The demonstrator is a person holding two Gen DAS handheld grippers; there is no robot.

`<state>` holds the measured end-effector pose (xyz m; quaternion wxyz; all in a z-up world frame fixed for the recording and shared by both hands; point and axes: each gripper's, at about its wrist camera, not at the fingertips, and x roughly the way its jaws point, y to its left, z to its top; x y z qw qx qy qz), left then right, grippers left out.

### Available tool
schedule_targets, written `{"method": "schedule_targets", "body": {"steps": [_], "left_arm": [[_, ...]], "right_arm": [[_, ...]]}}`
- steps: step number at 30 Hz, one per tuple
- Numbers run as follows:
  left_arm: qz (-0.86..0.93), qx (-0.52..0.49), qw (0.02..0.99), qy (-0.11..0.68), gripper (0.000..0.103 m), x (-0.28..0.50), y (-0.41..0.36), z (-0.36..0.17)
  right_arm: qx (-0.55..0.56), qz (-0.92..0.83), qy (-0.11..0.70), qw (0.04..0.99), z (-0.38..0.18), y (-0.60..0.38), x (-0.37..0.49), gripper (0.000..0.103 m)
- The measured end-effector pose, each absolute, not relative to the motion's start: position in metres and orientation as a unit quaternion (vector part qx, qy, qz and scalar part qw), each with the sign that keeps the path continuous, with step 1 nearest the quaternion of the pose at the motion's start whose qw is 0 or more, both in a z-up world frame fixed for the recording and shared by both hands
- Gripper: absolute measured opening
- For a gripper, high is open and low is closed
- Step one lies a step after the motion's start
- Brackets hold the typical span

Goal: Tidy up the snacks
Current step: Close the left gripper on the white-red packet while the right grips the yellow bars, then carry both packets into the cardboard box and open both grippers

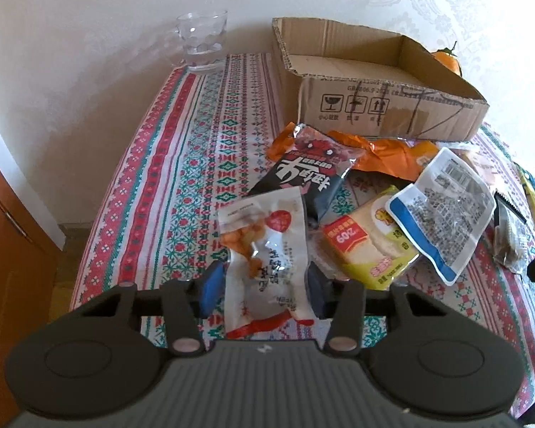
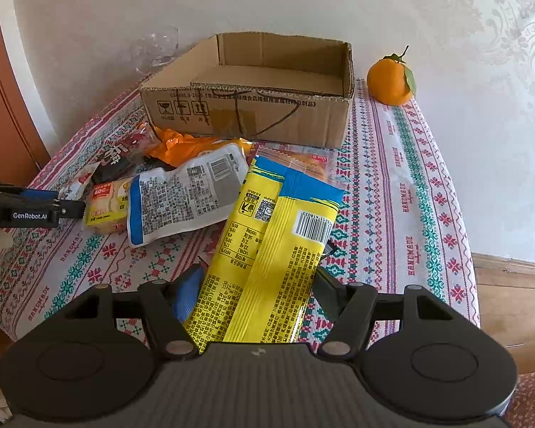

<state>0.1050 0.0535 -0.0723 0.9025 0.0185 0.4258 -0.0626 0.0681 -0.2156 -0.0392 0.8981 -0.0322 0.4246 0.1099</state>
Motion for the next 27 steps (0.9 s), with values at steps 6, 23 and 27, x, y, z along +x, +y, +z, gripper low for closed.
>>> {"method": "schedule_targets", "body": {"steps": [6,23,27], "left_arm": [[-0.066,0.022,0.903,0.424,0.045,0.1,0.055,-0.067],[-0.111,0.047,0.91,0.397,0.045,0.113,0.043,-0.011],[-0.127,0.049,0.915,0.381,0.045,0.141,0.029,0.006]], "right_arm": [[-0.04,0.114,0.421,0.899,-0.036,-0.214,0.068,0.071],[-0.073,0.164,0.396,0.901,-0.007,-0.204,0.096,0.071],[-0.079,0.168,0.382,0.905,0.003,-0.203,0.111,0.071]]}}
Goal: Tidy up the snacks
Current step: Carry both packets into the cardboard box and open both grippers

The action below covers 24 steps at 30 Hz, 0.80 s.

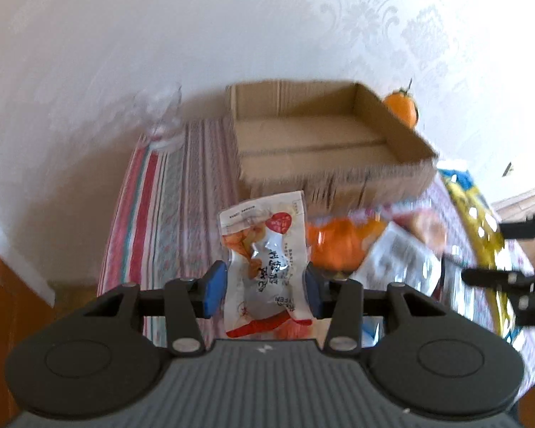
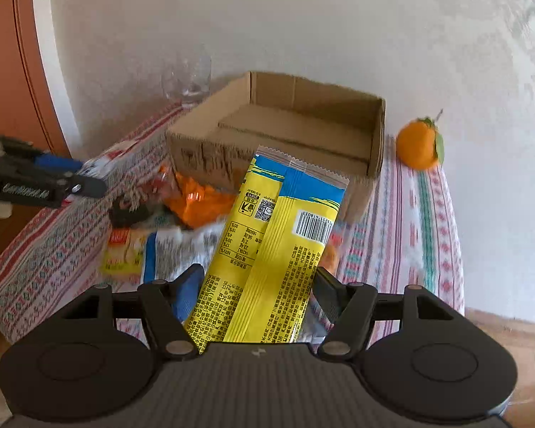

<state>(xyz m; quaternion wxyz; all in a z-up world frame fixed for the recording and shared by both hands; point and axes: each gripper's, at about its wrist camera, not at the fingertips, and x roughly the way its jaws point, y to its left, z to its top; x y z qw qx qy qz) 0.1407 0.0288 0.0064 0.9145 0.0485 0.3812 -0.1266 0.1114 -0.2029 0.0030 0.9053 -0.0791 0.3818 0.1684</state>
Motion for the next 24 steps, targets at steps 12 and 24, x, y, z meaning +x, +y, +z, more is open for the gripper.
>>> {"method": "schedule_targets", "body": {"steps": [12,24], "left_arm": [[-0.139,0.072,0.919,0.362,0.045,0.26,-0.028,0.029],[-0.097,0.084,0.916,0.379,0.081,0.305,-0.037,0.004]], "right_arm": [[-0.085,0.163,0.351,0.918,0.025,-0.218,0.139,0.071],[-0.082,0.157,0.348,0.92,0.026,-0.223,0.149,0.071]]}}
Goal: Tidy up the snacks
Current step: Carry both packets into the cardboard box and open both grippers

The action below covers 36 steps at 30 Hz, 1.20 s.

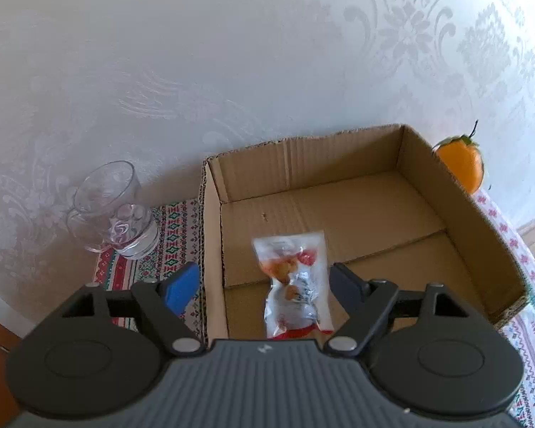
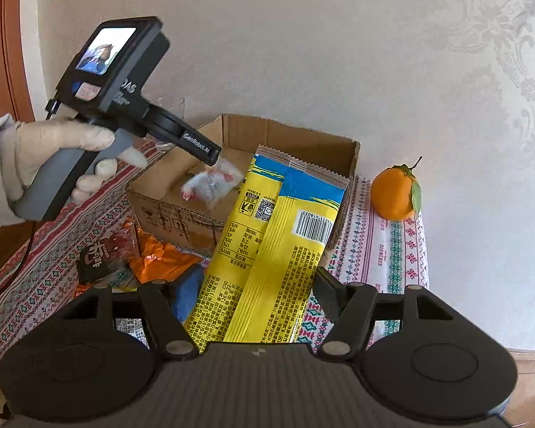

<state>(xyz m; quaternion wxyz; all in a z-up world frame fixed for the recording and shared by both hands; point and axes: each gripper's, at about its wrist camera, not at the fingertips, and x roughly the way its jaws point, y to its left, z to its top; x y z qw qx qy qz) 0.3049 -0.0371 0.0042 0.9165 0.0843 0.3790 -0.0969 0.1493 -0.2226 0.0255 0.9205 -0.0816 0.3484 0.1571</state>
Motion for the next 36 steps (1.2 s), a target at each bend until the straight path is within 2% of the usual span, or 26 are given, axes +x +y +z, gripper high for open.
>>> {"method": "schedule_targets", "body": {"steps": [3,7,14,22,30,36], "left_arm": [[-0.112,0.071,0.918,0.375,0.082,0.287,-0.029,0.008],[-0.12,0.059,0.925,0.355,0.091,0.257,-0.021,0.014],[-0.111,0.079,0.932,0.337,0.091,0.221,-0.017,0.02],[-0.082,0.069,0.943,0.314,0.092,0.189,-0.008,0.025],[-0.099,0.051,0.937,0.332,0.092,0.163,-0.007,0.021],[-0.087,0.06,0.938,0.33,0.092,0.17,-0.009,0.019]], "right_arm": [[-0.084,0.157,0.348,0.921,0.026,-0.221,0.152,0.071],[-0.091,0.161,0.344,0.92,0.029,-0.217,0.158,0.071],[-0.103,0.173,0.345,0.917,0.038,-0.211,0.196,0.071],[-0.136,0.158,0.357,0.911,0.045,-0.2,0.283,0.071],[-0.12,0.145,0.424,0.886,0.013,-0.194,0.369,0.071],[-0.124,0.14,0.446,0.875,-0.006,-0.19,0.389,0.071]]}}
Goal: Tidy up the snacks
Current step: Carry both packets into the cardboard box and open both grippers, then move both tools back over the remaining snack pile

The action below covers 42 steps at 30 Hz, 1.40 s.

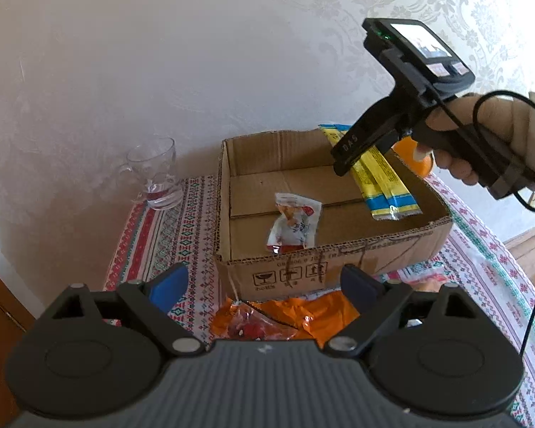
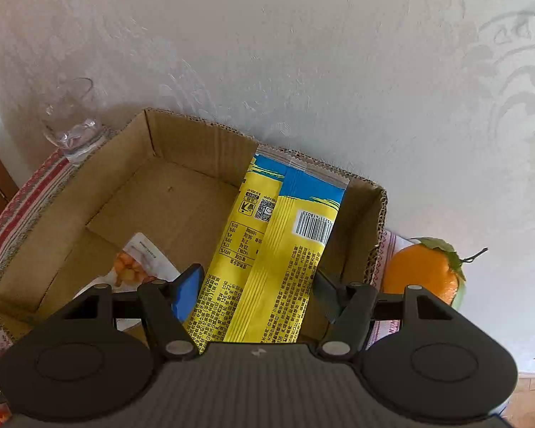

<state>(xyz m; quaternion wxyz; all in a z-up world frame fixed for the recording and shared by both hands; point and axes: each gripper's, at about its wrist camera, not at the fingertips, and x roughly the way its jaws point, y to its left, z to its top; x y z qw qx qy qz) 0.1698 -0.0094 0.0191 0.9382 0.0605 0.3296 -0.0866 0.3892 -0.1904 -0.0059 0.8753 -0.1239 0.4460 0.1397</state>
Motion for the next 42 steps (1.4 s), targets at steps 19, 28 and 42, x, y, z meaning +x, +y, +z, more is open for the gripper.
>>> {"method": "schedule_targets", "body": {"steps": [19,28,42], "left_arm": [[-0.09,0.052,0.935,0.339,0.092,0.162,0.0,0.016],[-0.074,0.045,0.935,0.344,0.092,0.147,0.02,0.012],[-0.071,0.029,0.923,0.378,0.093,0.12,0.04,-0.016]], "right_arm": [[-0.111,0.158,0.388,0.901,0.024,-0.209,0.318,0.103],[-0.084,0.146,0.375,0.912,0.018,-0.227,0.253,0.103],[-0.053,0.104,0.406,0.907,-0.044,-0.229,0.171,0.103]]}}
